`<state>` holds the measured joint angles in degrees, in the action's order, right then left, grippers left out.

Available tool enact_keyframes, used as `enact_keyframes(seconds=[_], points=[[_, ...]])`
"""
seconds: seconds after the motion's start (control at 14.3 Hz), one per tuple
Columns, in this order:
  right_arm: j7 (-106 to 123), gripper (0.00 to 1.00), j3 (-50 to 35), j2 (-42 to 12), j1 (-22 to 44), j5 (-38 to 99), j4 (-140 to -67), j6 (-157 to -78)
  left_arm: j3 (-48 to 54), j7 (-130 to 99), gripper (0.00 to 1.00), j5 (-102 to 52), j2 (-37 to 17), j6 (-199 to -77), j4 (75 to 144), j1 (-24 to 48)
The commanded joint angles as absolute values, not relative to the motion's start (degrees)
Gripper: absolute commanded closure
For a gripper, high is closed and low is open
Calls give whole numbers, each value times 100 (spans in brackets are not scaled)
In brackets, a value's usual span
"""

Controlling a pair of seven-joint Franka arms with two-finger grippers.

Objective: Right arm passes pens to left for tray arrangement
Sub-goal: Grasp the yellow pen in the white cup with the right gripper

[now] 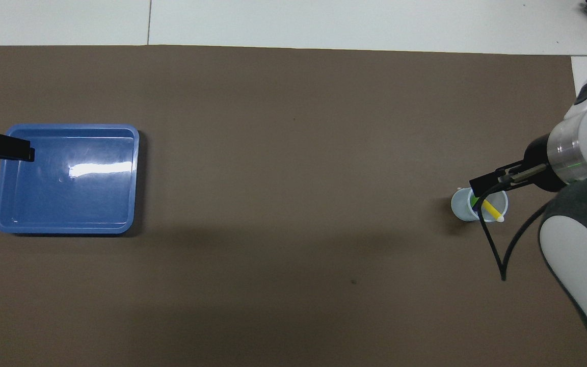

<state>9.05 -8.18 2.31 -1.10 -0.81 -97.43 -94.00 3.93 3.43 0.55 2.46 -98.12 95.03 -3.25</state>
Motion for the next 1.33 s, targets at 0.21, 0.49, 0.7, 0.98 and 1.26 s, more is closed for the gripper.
enact_keyframes(seconds=[0.21,0.49,0.7,0.98,1.26], points=[[765,0,-817,149,-97,-53,-9606,-9290,325,316,0,-18,193,-9677,9352,-264],[799,0,-756,246,-298,-18,-9852,-9351,325,308,0,-18,193,-9677,9352,-264],[1062,0,-738,307,-369,0,-10027,-9430,334,325,0,-18,228,-9686,9395,-290],[2135,0,-730,466,-711,-9,-10748,-10405,334,334,0,-18,290,-9703,9501,-281],[2136,0,-729,405,-773,-9,-11249,-11037,334,334,0,-9,325,-9712,9518,-316]])
